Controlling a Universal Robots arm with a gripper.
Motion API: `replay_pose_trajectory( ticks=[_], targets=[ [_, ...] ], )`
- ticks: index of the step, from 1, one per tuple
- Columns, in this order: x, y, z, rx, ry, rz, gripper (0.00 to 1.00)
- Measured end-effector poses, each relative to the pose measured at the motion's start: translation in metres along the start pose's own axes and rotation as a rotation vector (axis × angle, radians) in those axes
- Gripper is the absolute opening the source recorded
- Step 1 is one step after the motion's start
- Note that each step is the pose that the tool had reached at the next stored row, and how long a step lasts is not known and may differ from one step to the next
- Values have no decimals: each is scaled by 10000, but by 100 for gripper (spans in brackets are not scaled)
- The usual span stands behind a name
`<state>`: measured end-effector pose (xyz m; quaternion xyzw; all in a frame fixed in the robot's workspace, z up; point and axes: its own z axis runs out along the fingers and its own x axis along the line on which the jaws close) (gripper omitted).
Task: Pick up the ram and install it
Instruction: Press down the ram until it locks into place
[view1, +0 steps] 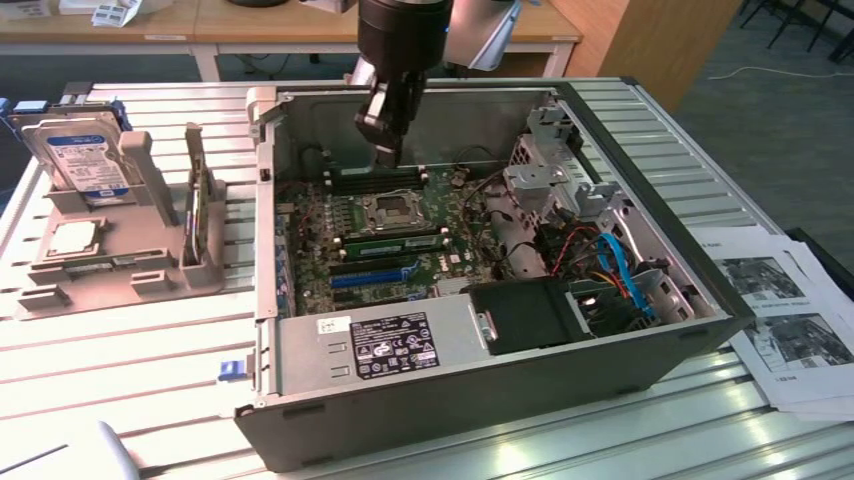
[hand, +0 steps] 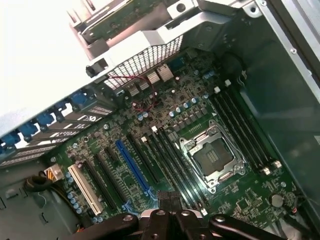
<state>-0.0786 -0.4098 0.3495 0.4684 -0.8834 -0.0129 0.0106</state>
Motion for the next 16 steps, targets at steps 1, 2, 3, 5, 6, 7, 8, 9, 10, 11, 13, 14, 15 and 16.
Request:
replay_pose_trajectory(
  ticks=[1,2,3,5,6,7,8,9,10,11,13,14,15,16],
  targets=[
    [0,0,0,-1,-5,169,10],
    [0,0,0,-3,-12,359,10],
    [0,0,0,-3,-17,533,10],
    [0,0,0,-6,-29,883,10],
    [0,0,0,-7,-34,1059,10],
    [0,0,0,-8,-40,1238,10],
    [0,0,0,-10,-47,1428,10],
    [0,0,0,-11,-52,1609,10],
    [0,0,0,-13,-58,1787,10],
    [0,0,0,-14,-64,1968,10],
    [0,0,1,-16,-76,2326,10],
    [0,0,1,-17,-81,2506,10],
    [0,0,1,-18,-88,2701,10],
    [0,0,1,-20,-94,2860,10]
  ],
)
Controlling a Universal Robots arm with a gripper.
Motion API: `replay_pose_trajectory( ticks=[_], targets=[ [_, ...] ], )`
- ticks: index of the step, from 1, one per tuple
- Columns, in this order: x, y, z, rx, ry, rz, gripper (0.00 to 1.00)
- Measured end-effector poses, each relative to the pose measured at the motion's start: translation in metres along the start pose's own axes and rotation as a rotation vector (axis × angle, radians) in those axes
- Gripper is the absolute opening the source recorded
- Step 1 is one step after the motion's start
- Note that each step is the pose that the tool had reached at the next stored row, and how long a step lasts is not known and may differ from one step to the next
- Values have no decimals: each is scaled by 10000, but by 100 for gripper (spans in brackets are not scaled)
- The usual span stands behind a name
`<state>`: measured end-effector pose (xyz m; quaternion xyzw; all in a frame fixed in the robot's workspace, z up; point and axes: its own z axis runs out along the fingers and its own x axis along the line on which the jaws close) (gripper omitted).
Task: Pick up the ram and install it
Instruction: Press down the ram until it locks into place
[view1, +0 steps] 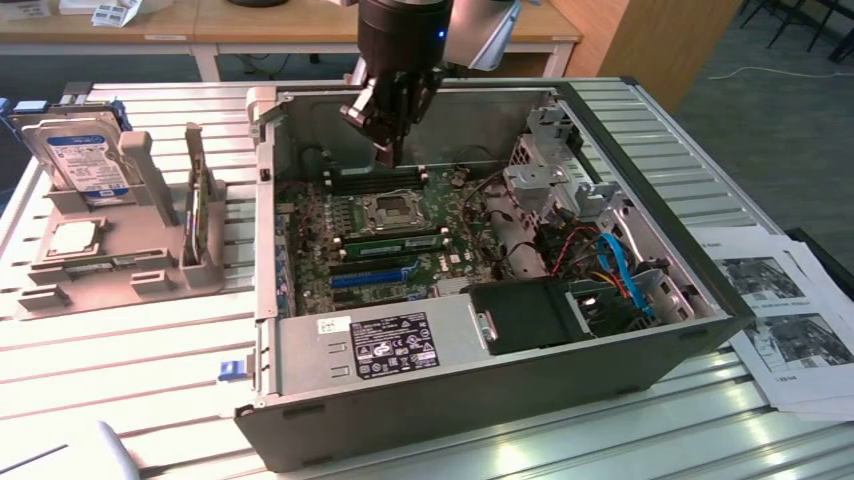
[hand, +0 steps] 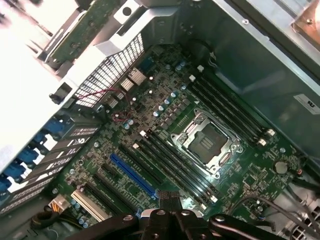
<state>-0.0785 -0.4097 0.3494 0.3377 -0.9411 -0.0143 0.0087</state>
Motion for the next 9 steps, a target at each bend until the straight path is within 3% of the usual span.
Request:
replay_pose_trajectory(
  ticks=[7,9],
  targets=[
    [0,0,0,-7,-35,1018,10],
    [2,1,-1,-34,-61,1215,10]
  ],
)
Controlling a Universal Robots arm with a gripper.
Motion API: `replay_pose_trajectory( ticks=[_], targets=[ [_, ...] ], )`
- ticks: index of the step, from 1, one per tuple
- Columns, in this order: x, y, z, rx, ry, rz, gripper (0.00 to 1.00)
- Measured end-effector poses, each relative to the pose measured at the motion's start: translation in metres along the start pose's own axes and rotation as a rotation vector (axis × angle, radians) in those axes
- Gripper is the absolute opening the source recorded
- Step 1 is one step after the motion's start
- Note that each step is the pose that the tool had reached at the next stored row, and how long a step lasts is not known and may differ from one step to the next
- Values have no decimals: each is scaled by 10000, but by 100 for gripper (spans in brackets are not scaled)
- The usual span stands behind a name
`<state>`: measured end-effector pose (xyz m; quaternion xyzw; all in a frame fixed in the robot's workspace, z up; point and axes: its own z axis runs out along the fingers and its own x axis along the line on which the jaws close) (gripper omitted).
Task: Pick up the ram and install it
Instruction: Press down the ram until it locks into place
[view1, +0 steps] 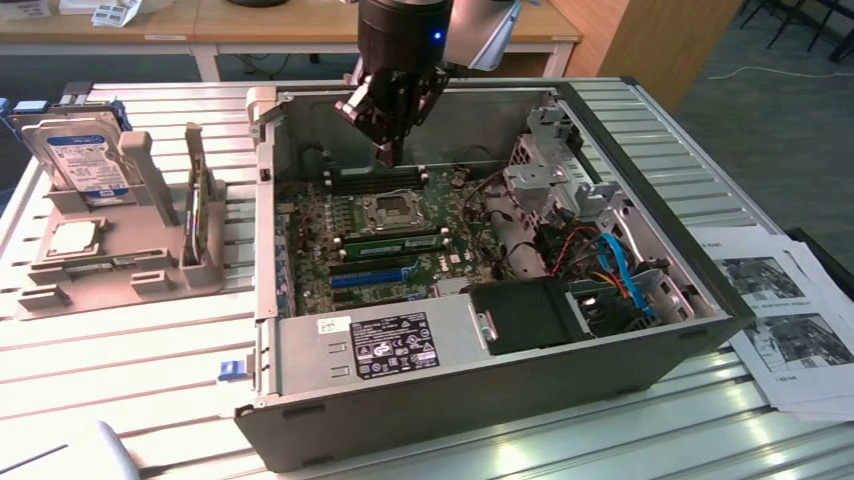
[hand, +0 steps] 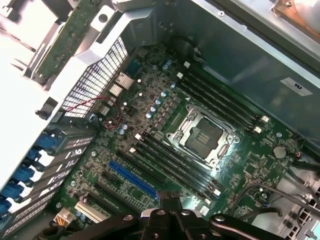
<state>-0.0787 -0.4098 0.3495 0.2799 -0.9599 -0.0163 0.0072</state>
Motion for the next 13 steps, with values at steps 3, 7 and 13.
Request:
replay_pose_trajectory(
  ticks=[3,7,13],
  targets=[
    [-1,0,1,-55,-46,290,10],
    [-1,0,1,-98,-87,706,10],
    [-1,0,1,-182,-164,1377,10]
  ],
)
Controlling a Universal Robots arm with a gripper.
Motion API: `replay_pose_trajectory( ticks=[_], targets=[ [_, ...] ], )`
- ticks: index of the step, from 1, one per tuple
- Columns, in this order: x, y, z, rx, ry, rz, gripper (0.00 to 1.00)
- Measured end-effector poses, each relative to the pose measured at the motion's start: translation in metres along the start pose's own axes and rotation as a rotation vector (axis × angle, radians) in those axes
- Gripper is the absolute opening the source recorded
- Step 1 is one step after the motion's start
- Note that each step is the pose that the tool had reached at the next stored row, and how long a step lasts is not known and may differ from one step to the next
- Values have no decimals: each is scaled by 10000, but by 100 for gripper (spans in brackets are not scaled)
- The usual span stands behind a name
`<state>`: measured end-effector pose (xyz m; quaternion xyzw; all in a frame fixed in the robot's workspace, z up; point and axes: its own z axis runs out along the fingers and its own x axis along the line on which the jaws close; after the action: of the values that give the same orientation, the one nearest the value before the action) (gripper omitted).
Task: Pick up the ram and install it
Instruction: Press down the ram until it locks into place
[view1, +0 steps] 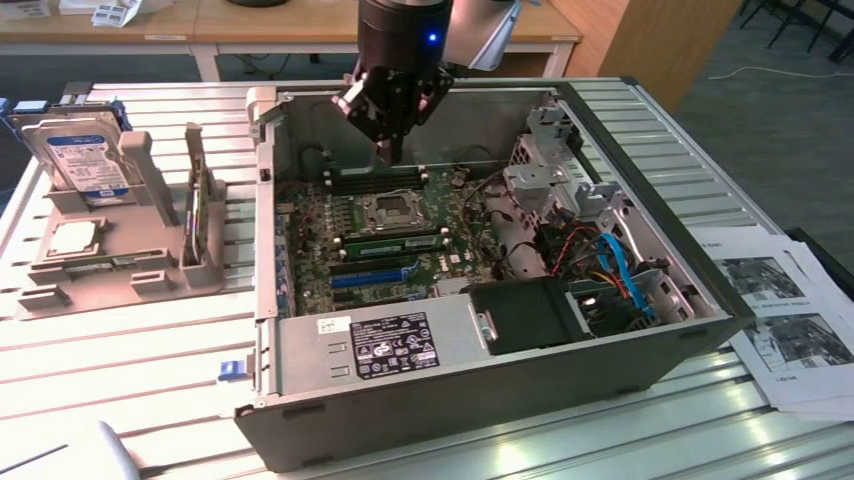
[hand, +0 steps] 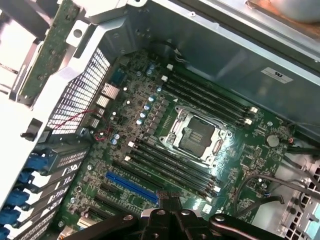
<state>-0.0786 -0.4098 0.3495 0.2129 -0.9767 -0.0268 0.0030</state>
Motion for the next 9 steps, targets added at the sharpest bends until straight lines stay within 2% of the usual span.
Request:
replay_pose_trajectory(
  ticks=[9],
  targets=[
    [0,0,0,-113,-114,1103,10]
  ],
)
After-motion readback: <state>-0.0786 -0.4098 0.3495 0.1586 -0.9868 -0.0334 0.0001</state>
